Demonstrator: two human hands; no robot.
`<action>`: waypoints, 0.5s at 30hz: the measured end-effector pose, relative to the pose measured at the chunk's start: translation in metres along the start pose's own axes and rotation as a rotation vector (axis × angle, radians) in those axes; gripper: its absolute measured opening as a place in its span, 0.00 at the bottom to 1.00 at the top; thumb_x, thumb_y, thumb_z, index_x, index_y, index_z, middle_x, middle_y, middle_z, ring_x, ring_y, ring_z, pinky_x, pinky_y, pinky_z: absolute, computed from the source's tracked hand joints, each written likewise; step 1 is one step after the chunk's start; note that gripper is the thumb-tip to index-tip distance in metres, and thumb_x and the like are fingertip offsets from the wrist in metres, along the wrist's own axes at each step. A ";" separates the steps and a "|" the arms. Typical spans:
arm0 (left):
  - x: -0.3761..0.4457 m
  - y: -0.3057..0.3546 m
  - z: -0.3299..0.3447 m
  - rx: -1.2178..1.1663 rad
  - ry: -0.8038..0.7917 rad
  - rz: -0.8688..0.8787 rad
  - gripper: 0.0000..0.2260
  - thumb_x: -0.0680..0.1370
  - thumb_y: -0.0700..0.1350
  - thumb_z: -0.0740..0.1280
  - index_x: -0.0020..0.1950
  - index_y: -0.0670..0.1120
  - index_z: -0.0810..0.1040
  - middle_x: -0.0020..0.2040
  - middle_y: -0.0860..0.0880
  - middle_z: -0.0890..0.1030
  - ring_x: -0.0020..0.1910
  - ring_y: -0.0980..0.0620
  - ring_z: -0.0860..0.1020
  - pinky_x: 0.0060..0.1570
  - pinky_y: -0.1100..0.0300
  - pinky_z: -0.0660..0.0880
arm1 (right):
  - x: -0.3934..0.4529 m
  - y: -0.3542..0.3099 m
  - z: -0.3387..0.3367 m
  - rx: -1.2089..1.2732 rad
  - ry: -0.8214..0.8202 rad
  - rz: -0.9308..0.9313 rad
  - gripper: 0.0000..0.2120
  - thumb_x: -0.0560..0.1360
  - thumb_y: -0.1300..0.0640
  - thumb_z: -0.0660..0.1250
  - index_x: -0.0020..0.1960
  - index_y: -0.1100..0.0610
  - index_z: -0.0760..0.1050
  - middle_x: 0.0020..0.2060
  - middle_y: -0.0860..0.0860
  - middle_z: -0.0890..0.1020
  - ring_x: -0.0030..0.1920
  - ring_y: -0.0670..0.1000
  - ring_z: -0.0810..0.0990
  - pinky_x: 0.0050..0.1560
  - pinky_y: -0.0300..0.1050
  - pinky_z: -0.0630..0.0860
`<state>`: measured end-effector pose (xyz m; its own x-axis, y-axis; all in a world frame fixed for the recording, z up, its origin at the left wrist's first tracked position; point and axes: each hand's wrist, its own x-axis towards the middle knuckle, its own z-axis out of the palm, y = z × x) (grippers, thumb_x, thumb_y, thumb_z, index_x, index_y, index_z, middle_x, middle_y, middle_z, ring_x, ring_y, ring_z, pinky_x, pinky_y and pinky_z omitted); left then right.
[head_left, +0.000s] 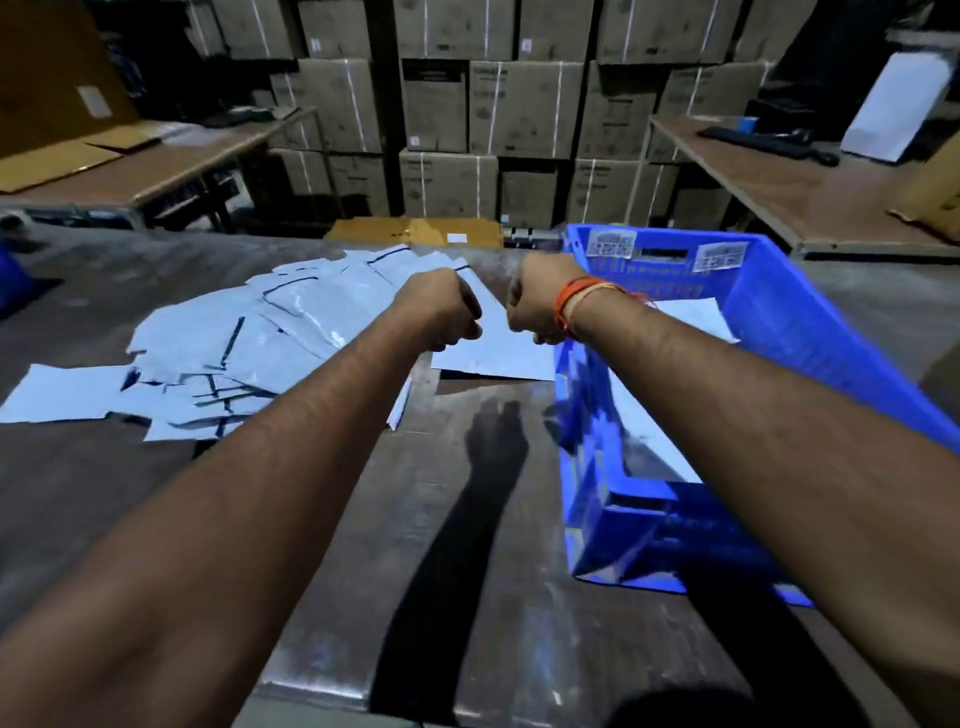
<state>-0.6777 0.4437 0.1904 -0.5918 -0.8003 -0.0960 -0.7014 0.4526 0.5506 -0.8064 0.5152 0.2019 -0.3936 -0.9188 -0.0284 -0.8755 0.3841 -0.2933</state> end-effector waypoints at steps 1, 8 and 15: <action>0.009 -0.015 0.000 0.048 -0.001 0.021 0.10 0.75 0.42 0.75 0.57 0.46 0.84 0.43 0.44 0.84 0.45 0.44 0.83 0.44 0.56 0.79 | 0.009 -0.007 0.011 0.004 -0.017 0.026 0.06 0.73 0.65 0.65 0.47 0.63 0.80 0.38 0.61 0.83 0.35 0.59 0.86 0.35 0.56 0.84; 0.078 -0.115 0.036 0.064 -0.103 0.027 0.19 0.74 0.45 0.76 0.65 0.50 0.80 0.68 0.47 0.77 0.66 0.46 0.75 0.63 0.52 0.75 | 0.057 -0.022 0.107 -0.042 -0.100 0.145 0.12 0.74 0.59 0.66 0.56 0.58 0.83 0.55 0.57 0.84 0.57 0.58 0.82 0.55 0.46 0.77; 0.118 -0.148 0.071 -0.041 -0.164 0.048 0.20 0.76 0.42 0.72 0.67 0.51 0.77 0.62 0.47 0.80 0.61 0.46 0.78 0.52 0.62 0.71 | 0.068 -0.013 0.156 0.149 -0.079 0.314 0.10 0.72 0.61 0.68 0.51 0.56 0.84 0.52 0.55 0.85 0.56 0.58 0.81 0.58 0.45 0.77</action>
<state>-0.6721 0.3097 0.0384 -0.6837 -0.7016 -0.2006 -0.6557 0.4700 0.5909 -0.7780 0.4330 0.0552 -0.6091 -0.7645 -0.2112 -0.6626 0.6368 -0.3943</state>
